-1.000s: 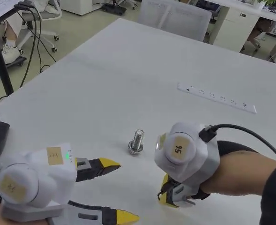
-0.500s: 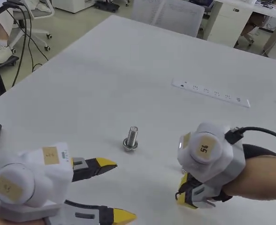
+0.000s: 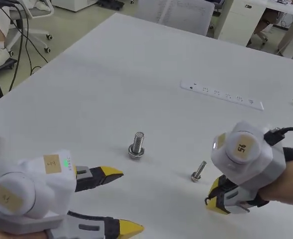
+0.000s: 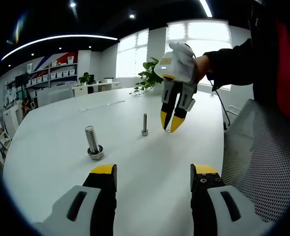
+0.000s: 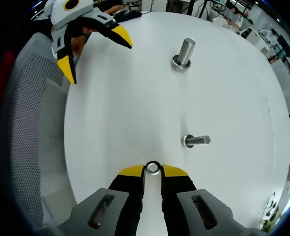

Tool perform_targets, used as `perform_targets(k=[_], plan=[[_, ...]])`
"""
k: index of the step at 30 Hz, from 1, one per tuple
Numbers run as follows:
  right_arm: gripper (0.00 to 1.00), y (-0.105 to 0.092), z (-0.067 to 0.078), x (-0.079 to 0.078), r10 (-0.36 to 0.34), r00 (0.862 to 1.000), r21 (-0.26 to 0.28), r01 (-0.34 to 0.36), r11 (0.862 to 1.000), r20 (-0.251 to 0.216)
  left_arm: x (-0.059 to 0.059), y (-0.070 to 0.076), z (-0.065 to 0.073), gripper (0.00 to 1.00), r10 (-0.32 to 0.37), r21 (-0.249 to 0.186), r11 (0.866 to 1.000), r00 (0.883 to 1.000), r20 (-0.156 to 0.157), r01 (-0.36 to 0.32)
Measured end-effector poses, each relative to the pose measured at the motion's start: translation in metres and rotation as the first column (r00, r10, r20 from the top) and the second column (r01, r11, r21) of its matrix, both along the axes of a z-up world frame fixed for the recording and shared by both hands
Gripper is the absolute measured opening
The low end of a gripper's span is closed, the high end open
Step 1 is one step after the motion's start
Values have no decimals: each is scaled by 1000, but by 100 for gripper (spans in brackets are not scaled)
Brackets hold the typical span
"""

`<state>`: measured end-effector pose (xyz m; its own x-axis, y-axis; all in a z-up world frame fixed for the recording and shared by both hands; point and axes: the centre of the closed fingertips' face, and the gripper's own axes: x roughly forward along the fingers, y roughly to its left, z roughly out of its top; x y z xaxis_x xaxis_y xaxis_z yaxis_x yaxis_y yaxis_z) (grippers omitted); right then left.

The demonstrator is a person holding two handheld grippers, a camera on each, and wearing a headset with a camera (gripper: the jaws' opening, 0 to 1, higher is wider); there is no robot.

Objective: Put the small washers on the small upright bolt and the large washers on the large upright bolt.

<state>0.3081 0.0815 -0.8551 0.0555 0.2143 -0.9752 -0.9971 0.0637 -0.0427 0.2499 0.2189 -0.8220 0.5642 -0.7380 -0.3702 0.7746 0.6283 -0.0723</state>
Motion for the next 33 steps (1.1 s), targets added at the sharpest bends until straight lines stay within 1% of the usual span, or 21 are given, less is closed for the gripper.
perform_targets(k=[4, 7, 9, 13, 16, 19, 25, 33], plan=[[14, -4, 8, 3, 3, 1000, -8, -3, 1000, 7, -1, 0, -1, 60, 0, 1, 1000, 1000, -1, 0], [14, -4, 16, 4, 5, 1000, -4, -5, 1000, 4, -1, 0, -1, 59, -1, 0, 1000, 1000, -1, 1], [14, -3, 22, 6, 13, 1000, -5, -13, 1000, 13, -1, 0, 0, 59, 0, -1, 1000, 1000, -1, 0], [14, 3, 36, 14, 19, 999, 12, -20, 1000, 32, -1, 0, 0, 59, 1, -3, 1000, 1000, 0, -1], [14, 6, 43, 22, 27, 998, 10, -28, 1000, 57, -1, 0, 0, 59, 0, -2, 1000, 1000, -2, 0], [14, 10, 49, 29, 31, 997, 15, -32, 999, 71, 0, 0, 1, 60, 0, -2, 1000, 1000, 0, 0], [14, 22, 55, 39, 53, 994, 15, -55, 998, 91, 1, 1, 0, 59, 2, -2, 1000, 1000, -2, -2], [14, 29, 52, 47, 81, 992, 5, -82, 997, 97, 2, 3, -1, 60, 10, 0, 1000, 1000, -2, -10]])
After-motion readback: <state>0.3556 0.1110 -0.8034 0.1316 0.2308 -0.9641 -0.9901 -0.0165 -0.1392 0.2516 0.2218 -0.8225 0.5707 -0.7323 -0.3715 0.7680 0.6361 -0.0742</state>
